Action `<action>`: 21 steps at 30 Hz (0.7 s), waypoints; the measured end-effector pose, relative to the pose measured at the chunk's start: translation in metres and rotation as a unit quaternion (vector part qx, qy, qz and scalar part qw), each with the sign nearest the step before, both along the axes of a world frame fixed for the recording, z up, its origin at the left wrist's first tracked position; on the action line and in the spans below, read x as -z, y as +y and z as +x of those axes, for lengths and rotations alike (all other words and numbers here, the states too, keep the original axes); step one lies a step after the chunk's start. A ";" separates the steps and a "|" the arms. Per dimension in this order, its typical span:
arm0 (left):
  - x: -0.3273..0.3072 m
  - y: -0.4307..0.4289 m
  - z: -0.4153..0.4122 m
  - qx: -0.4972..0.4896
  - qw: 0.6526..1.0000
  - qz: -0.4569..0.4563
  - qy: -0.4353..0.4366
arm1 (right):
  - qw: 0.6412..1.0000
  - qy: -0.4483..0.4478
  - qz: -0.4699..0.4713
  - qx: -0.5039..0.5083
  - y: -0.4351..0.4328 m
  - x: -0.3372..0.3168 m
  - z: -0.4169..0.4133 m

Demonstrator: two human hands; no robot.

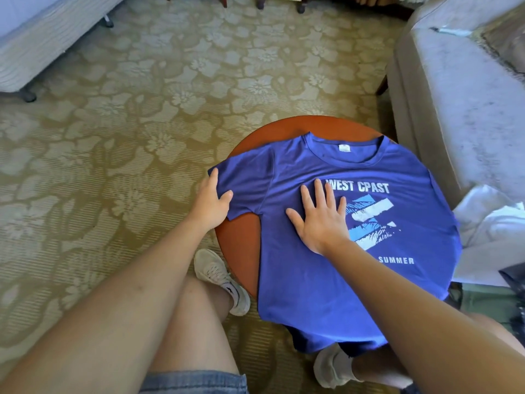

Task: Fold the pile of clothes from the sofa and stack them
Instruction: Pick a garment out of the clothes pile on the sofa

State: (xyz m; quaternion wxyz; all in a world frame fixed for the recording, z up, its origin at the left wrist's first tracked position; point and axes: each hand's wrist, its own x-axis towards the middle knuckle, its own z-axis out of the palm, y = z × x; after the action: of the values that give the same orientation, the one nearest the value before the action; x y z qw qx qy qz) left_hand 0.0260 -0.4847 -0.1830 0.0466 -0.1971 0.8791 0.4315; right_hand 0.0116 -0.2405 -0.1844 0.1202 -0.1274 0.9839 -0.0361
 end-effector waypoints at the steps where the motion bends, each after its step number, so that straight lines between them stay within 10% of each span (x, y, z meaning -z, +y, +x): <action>1: -0.002 0.000 -0.001 -0.005 1.000 -0.015 0.003 | 1.000 0.001 -0.001 -0.002 -0.003 0.000 0.000; 12: -0.042 -0.030 -0.006 -0.113 0.993 -0.038 0.009 | 0.999 -0.027 -0.002 -0.028 -0.063 -0.006 -0.009; 21: -0.092 0.011 -0.019 0.018 0.981 -0.194 0.004 | 0.999 -0.028 -0.011 0.032 0.000 -0.028 0.007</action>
State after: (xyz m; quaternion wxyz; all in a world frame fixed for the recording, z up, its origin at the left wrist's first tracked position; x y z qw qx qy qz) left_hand 0.0066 -0.4742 -0.0912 0.0116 -0.1844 0.9497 0.2529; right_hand 0.0182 -0.2404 -0.1569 0.1455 -0.0960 0.9832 -0.0540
